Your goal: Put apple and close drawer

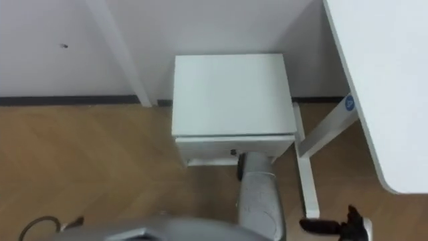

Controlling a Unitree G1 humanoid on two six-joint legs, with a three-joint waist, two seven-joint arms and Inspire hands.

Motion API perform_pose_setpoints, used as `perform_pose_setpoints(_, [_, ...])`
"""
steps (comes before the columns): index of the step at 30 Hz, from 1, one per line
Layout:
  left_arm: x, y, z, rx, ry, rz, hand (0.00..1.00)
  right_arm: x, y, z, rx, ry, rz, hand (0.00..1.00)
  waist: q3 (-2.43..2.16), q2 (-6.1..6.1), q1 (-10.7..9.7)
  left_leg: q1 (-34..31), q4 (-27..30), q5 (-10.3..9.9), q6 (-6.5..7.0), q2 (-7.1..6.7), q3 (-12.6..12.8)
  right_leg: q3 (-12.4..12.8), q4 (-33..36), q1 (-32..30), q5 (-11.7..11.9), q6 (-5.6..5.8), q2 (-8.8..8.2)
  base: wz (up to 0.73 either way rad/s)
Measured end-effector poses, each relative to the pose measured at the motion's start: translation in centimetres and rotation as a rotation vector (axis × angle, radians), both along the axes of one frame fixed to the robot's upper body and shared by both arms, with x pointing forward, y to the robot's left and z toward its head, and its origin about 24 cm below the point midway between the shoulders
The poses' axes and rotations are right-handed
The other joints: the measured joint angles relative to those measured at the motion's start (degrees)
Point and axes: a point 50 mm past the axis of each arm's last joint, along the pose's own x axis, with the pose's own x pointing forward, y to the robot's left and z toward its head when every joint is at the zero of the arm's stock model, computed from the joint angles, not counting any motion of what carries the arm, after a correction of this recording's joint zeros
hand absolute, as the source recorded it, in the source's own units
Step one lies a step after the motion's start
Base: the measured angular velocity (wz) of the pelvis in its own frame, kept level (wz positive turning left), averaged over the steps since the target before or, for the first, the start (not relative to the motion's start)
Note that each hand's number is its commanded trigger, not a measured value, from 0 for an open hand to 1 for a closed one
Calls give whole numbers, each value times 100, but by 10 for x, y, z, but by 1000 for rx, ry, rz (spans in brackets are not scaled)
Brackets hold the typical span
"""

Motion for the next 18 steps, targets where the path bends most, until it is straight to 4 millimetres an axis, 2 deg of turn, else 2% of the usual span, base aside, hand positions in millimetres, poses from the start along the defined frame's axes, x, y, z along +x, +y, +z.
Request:
perform_pose_setpoints(1, [-2,0,0,1,7,1,0,0,1,0,3,2,-2,0,-6,-40,29,16,-39,28,46,-53,11,-37,-574,328,-45,20,-3,-4])
perform_pose_setpoints(2, [-5,-1,0,0,20,-4,0,1,1,-1,5,3,-3,0,-38,-129,164,45,-161,75,51,-102,103,-132,-1628,915,-144,13,52,-45])
perform_pose_setpoints(3, [-6,-2,-1,4,26,-6,0,8,2,-1,10,-6,-5,0,-41,-174,381,119,-383,164,-1,-108,229,-240,-2622,1405,-331,-18,152,-58])
perform_pose_setpoints(4, [-6,-2,0,8,26,-4,0,13,4,-2,15,-13,-3,0,-46,-190,426,145,-476,212,-26,-105,246,-279,-3045,1579,-329,-17,216,-43])
perform_pose_setpoints(5, [-4,1,1,20,18,5,0,21,10,-3,33,-29,5,0,-61,-288,430,193,-670,323,-54,-120,253,-351,-3738,1833,-323,-27,297,-10])
perform_pose_setpoints(6, [-1,4,2,38,5,20,0,24,16,-6,58,-33,10,0,-99,-369,490,245,-845,397,-95,-134,288,-400,-4197,2029,-288,-9,327,0])
perform_pose_setpoints(7, [0,4,2,44,0,24,0,28,18,-6,68,-37,13,0,-97,-408,508,284,-915,426,-121,-129,295,-398,-4356,2104,-255,-18,359,-7])
perform_pose_setpoints(8, [3,4,2,44,-7,24,0,32,21,-7,84,-40,17,0,-109,-427,510,355,-1034,473,-161,-80,290,-402,-4592,2234,-127,-51,439,0])
perform_pose_setpoints(9, [7,4,2,42,-18,27,0,33,23,-8,97,-39,23,0,-101,-447,531,420,-1125,495,-195,-61,287,-406,-4746,2334,-95,-73,487,0])
perform_pose_setpoints(11, [11,4,2,40,-27,25,0,33,25,-8,105,-30,44,0,-123,-480,529,487,-1184,521,-237,-44,277,-405,-4857,2441,-82,-92,526,0])
perform_pose_setpoints(16, [31,-1,3,19,-85,9,0,26,28,-11,142,-2,58,0,-123,-431,509,530,-1347,545,-277,-49,255,-461,-4986,2495,-85,-96,548,1])
perform_pose_setpoints(18, [35,-5,2,-5,-94,3,0,21,29,-13,167,19,57,0,-91,-377,491,558,-1389,545,-277,-50,255,-478,-4988,2491,-86,-94,551,0])
